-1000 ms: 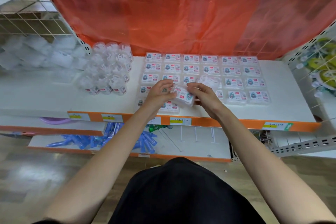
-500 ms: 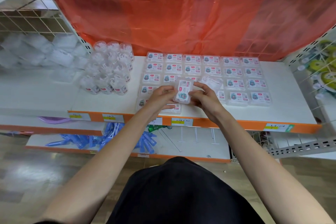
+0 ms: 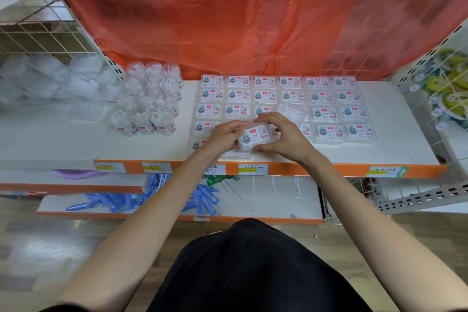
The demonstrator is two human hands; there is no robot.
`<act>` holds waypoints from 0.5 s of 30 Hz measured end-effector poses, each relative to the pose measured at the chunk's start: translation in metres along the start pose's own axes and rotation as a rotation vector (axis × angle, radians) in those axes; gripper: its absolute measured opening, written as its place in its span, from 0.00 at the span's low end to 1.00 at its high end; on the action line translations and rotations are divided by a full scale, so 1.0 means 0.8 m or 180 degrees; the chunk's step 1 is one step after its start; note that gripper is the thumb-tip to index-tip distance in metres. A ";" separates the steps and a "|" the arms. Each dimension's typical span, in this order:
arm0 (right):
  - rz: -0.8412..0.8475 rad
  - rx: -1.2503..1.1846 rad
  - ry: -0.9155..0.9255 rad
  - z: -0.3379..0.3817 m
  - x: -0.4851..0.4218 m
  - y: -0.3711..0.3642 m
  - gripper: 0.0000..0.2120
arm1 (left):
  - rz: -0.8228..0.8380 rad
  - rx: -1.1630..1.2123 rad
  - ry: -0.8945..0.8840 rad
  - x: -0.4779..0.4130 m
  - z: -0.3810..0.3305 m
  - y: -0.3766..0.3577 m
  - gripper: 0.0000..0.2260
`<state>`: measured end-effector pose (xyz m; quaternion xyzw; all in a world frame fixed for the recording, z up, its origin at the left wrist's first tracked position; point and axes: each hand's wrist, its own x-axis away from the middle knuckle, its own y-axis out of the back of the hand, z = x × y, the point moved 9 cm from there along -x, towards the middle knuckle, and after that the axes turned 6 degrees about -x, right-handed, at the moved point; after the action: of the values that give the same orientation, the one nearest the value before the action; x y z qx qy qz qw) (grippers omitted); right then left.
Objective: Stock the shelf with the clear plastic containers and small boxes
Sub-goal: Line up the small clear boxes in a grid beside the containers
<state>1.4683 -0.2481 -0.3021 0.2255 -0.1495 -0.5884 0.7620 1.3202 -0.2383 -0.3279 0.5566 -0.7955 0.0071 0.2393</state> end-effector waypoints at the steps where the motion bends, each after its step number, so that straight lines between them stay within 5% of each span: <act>1: 0.0003 0.0096 0.0058 0.003 0.000 0.000 0.28 | 0.0006 -0.0047 -0.0030 0.001 -0.002 0.000 0.12; 7: -0.0303 0.0408 0.0013 -0.006 0.007 0.006 0.27 | -0.0447 -0.0631 -0.0544 0.004 -0.007 0.013 0.12; 11: -0.0560 0.0554 -0.0169 -0.027 0.022 0.020 0.26 | -0.1065 -0.2080 -0.1211 0.021 0.000 0.023 0.14; 15: -0.0588 0.0722 -0.0192 -0.043 0.038 0.020 0.27 | -0.1061 -0.2762 -0.1270 0.032 0.026 0.005 0.18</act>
<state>1.5063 -0.2682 -0.3242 0.3052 -0.2164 -0.6419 0.6693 1.3020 -0.2650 -0.3350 0.5158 -0.6557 -0.4691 0.2897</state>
